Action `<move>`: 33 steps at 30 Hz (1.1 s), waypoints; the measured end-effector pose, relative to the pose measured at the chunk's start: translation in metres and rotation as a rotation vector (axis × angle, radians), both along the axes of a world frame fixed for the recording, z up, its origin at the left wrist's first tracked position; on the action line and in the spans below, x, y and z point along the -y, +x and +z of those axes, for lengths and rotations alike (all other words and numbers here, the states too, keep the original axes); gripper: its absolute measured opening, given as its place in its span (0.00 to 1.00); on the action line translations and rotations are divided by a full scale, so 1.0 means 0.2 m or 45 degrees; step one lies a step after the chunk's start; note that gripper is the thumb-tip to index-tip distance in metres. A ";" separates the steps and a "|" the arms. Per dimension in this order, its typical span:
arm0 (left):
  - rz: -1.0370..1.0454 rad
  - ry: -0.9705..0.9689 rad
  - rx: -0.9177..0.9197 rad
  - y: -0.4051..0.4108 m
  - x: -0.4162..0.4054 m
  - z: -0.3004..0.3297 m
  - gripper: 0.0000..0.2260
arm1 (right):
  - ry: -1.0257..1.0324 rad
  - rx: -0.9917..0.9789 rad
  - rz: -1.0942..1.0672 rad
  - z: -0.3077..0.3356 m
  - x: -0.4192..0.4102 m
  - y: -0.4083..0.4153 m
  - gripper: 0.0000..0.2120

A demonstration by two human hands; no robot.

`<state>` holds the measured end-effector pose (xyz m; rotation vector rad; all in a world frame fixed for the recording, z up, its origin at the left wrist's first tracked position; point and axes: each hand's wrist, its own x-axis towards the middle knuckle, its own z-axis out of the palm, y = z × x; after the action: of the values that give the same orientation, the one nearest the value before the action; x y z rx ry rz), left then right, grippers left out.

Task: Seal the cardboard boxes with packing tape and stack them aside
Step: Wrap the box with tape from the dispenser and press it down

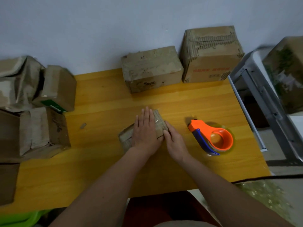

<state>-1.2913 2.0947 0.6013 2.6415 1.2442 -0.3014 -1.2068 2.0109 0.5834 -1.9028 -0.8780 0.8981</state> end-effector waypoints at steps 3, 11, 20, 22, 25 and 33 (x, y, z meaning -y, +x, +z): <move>-0.012 -0.008 0.004 0.00 -0.01 0.00 0.43 | -0.071 -0.112 0.101 0.02 -0.04 0.07 0.22; -0.105 -0.017 0.020 -0.03 -0.02 0.00 0.43 | 0.002 -0.103 0.108 0.09 -0.15 0.07 0.20; -0.128 -0.013 0.080 -0.04 -0.03 -0.02 0.45 | 0.003 -0.176 -0.025 0.08 -0.21 0.11 0.17; -0.125 -0.015 0.115 -0.04 -0.04 -0.03 0.45 | -0.072 -0.252 0.029 0.06 -0.24 0.13 0.17; -0.198 -0.014 0.127 -0.07 -0.06 -0.02 0.46 | -0.175 -0.037 -0.008 0.06 -0.26 0.19 0.15; -0.012 -0.005 0.065 -0.10 -0.04 -0.04 0.52 | 0.084 -0.053 -0.006 0.07 -0.29 0.14 0.13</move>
<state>-1.3118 2.1017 0.5935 2.6353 1.2149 -0.2355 -1.1797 2.0680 0.5966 -1.8229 -0.8678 0.8924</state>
